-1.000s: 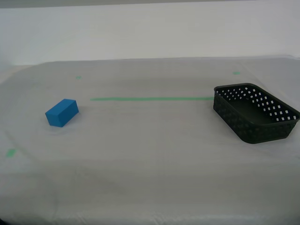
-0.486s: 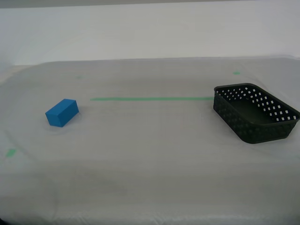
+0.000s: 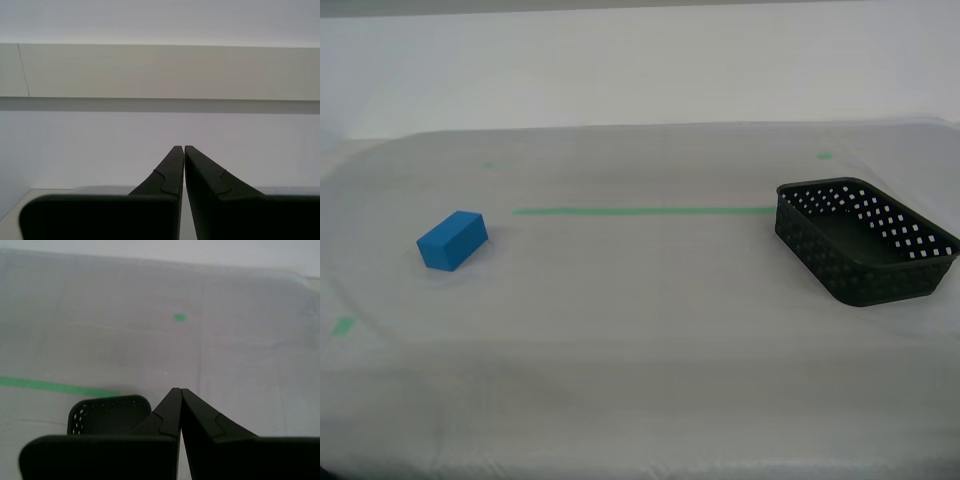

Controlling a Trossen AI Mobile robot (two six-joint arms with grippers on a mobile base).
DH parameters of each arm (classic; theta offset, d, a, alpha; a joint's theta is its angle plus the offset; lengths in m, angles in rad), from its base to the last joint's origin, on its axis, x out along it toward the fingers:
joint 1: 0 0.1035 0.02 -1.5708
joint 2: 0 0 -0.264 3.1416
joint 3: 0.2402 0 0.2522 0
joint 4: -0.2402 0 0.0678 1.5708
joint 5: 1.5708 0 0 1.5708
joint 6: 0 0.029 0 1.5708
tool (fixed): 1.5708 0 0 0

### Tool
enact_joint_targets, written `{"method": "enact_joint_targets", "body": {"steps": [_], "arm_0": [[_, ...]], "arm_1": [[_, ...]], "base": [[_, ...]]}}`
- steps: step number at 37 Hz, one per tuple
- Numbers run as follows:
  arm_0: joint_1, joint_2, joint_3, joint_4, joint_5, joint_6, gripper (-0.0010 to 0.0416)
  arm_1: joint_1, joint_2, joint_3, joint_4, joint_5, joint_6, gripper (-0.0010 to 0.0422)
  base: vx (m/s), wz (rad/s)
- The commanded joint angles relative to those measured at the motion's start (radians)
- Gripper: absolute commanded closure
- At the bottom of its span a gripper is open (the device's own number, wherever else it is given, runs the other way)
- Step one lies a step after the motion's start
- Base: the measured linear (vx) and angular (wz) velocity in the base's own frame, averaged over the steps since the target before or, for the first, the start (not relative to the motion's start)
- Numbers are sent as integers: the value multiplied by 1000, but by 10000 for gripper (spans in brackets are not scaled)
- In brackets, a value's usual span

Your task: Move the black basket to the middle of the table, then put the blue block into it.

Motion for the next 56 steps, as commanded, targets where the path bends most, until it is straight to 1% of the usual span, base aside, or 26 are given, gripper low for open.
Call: {"method": "enact_joint_targets", "body": {"steps": [1,7,11,19,26,32,34,38,41,49,56], "arm_0": [[0,41,45,-63,-6,-3,407],[0,95,109,-166,-6,-10,407],[0,126,154,-241,-6,-32,407],[0,208,267,-422,-7,-58,407],[1,297,356,-550,-8,-59,407],[1,354,393,-581,-12,-58,407],[1,369,399,-583,-31,-58,407],[2,402,406,-591,-100,-58,407],[3,433,405,-591,-127,-55,407],[3,496,405,-592,-126,-52,406],[5,512,411,-583,-127,-51,406]], "arm_1": [[0,0,0,5,-1,1,412],[0,0,0,5,-1,1,412],[0,0,0,5,-1,2,412],[0,0,0,5,-1,1,412],[0,0,0,5,-1,1,412],[0,0,0,5,-1,2,412],[0,0,0,5,-1,2,412],[0,0,0,5,-1,2,412],[0,0,0,5,-1,2,412],[0,0,0,5,-1,2,412],[0,0,0,5,-1,2,412]], "base": [[0,0],[0,0],[0,0],[0,0],[0,0],[0,0],[0,0],[0,0],[0,0],[0,0],[0,0]]}}
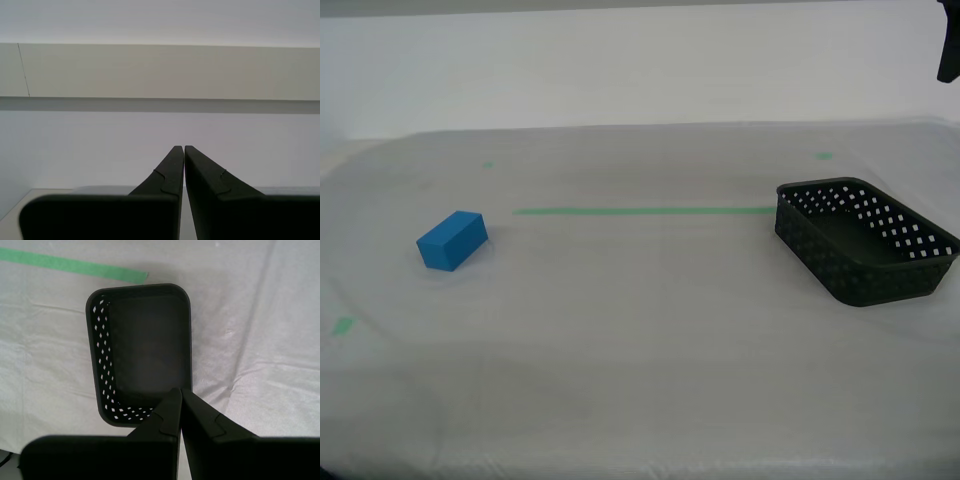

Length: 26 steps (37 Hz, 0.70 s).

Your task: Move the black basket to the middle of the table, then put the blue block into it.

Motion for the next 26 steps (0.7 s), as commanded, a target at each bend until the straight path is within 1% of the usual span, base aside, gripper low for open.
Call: {"method": "enact_joint_targets", "body": {"steps": [1,6,16,22,24,26], "arm_0": [[1,6,7,8,-5,0,406],[2,6,12,32,-4,0,406],[3,6,13,39,2,-1,406],[4,6,13,23,104,1,400],[4,6,13,7,129,1,391],[4,6,13,0,142,2,379]], "arm_1": [[0,0,0,5,0,2,412],[0,0,0,5,0,2,412],[0,0,0,5,0,2,412],[0,0,0,5,0,2,412],[0,0,0,5,0,2,412],[0,0,0,5,0,2,412]], "base": [[0,0],[0,0],[0,0],[0,0],[0,0],[0,0]]}}
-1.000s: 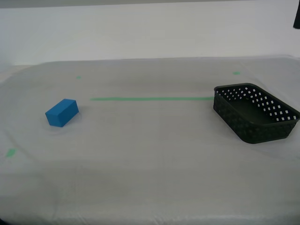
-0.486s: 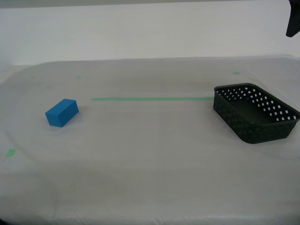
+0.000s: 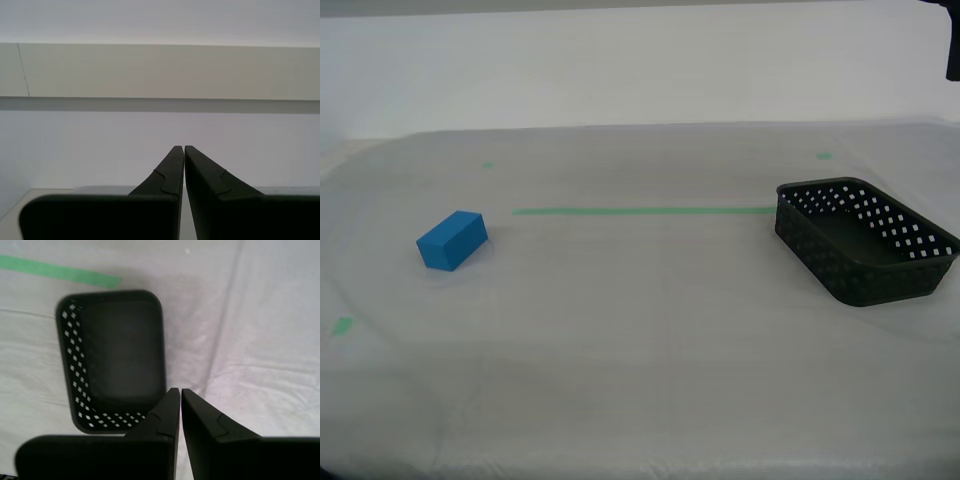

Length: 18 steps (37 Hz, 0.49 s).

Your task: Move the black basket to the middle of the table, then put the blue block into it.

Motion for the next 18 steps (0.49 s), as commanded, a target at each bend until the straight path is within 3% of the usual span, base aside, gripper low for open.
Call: {"method": "enact_joint_targets", "body": {"steps": [1,18], "arm_0": [[0,-1,1,-14,30,2,371],[1,-1,1,-6,30,21,210]], "arm_1": [[0,0,0,5,-1,2,412],[0,0,0,5,-1,1,412]], "base": [[0,0],[0,0]]}}
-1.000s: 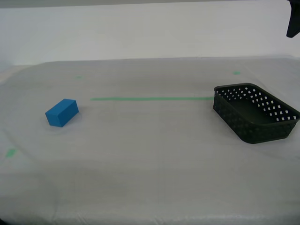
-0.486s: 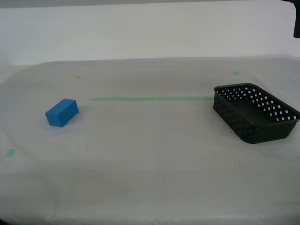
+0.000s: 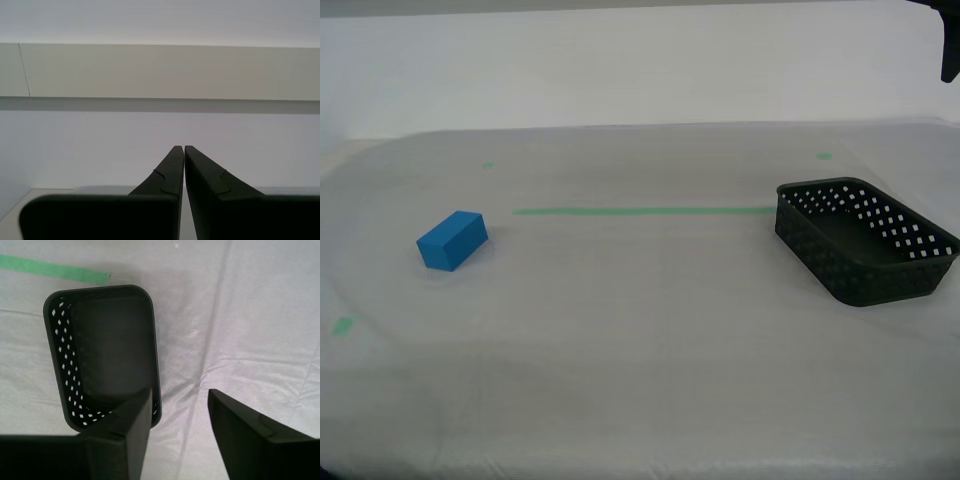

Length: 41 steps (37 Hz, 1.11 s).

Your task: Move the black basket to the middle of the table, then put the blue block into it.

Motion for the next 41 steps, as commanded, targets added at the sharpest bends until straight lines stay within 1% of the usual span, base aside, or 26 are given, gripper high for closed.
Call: {"method": "enact_joint_targets", "body": {"steps": [1,11,17,20,22,29,31,37,41], "arm_0": [[0,-1,1,1,2,2,197],[4,-1,1,2,2,3,80],[6,-1,1,2,2,3,27],[7,-1,1,0,1,3,7],[8,-1,1,1,2,3,3],[13,-1,1,1,-4,2,22],[13,-1,1,2,-14,2,23],[14,-1,1,17,-67,1,20],[17,-1,1,23,-74,1,15]], "arm_1": [[0,0,0,5,-1,2,412],[0,0,0,5,-1,1,412],[0,0,0,5,-1,2,412],[0,0,0,5,-1,1,412],[0,0,0,5,-1,2,412],[0,0,0,5,-1,2,412],[0,0,0,5,-1,2,412],[0,0,0,5,-1,2,412],[0,0,0,5,-1,2,412]], "base": [[0,0],[0,0],[0,0],[0,0],[0,0],[0,0],[0,0],[0,0],[0,0]]}}
